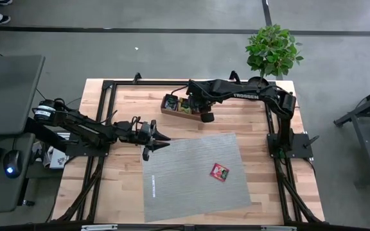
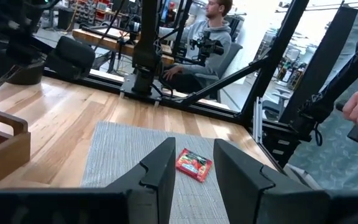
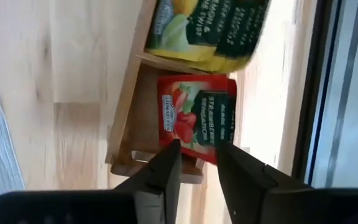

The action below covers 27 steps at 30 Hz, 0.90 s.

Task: Pick & Place Tea
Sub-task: Put the red tea bag into the right section of the wooden organizer

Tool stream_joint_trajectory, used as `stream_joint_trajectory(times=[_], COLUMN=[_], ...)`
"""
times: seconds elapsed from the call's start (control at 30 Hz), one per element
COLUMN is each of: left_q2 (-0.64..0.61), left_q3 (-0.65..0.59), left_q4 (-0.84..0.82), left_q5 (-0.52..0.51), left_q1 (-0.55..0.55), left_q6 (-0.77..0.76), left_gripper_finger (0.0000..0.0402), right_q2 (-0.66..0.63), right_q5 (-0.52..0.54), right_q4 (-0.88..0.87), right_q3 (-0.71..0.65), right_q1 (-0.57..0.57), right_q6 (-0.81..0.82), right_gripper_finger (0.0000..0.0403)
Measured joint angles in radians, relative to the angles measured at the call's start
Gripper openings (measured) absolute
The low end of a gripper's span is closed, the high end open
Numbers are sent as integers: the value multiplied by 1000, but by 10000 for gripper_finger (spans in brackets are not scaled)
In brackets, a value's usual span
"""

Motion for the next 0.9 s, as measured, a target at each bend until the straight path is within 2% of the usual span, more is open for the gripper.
stream_joint_trajectory(times=[0.3, 0.57, 0.7, 0.9], left_q2=[0, 1, 1, 1], left_q3=[10, 89, 156, 239], left_q4=[-70, -234, -345, -501], left_q5=[6, 11, 11, 10], left_q1=[0, 0, 0, 0], left_q6=[-18, 26, 72, 127], left_gripper_finger=[108, 108, 108, 108], right_q2=[-88, -237, -268, -277], right_q5=[23, -32, -45, 16], right_q4=[-112, -185, -227, -258], right_q3=[0, 0, 0, -33], right_q1=[26, 112, 176, 298], right_q6=[164, 303, 369, 493], right_gripper_finger=[94, 59, 16, 3])
